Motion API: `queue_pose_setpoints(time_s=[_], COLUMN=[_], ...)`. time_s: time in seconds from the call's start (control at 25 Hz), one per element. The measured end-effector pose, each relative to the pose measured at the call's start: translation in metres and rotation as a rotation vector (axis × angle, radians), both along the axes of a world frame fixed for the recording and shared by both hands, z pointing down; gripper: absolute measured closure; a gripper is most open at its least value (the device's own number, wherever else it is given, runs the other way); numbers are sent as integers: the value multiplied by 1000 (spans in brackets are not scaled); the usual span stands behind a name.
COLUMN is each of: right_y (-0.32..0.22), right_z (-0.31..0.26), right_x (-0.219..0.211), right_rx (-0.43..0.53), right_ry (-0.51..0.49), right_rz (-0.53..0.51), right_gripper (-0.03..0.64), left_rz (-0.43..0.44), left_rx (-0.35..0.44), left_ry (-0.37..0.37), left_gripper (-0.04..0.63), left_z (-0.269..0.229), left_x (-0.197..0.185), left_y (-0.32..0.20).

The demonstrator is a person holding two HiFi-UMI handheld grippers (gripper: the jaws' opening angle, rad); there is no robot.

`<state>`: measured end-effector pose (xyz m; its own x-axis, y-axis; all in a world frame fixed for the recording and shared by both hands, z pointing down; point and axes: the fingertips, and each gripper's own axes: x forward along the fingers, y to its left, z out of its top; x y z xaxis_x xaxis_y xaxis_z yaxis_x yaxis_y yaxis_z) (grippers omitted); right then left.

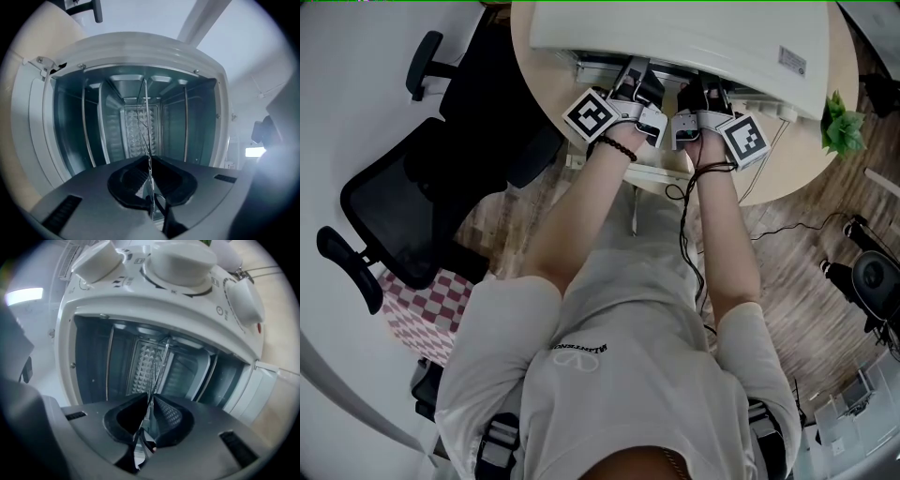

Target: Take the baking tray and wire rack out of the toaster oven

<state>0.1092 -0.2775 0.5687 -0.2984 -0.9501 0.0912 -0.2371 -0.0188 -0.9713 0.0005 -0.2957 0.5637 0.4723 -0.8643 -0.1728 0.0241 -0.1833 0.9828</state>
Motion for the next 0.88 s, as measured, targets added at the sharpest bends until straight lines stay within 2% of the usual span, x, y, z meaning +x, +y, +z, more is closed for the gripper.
queue_pose_setpoints(time_s=[0.2,0.48,0.88], right_y=[0,-1,5], right_z=[2,2,-1], right_x=[0,0,-2], right_rx=[3,20,26], right_ry=[-20,-107,-119], right_rz=[4,33,42], right_gripper=[586,601,603], left_rz=[2,10,11], left_rx=[2,11,13], left_ry=[9,6,10], left_gripper=[580,586,588], left_z=[3,4,3], left_x=[-1,-1,-3], left_y=[0,0,6])
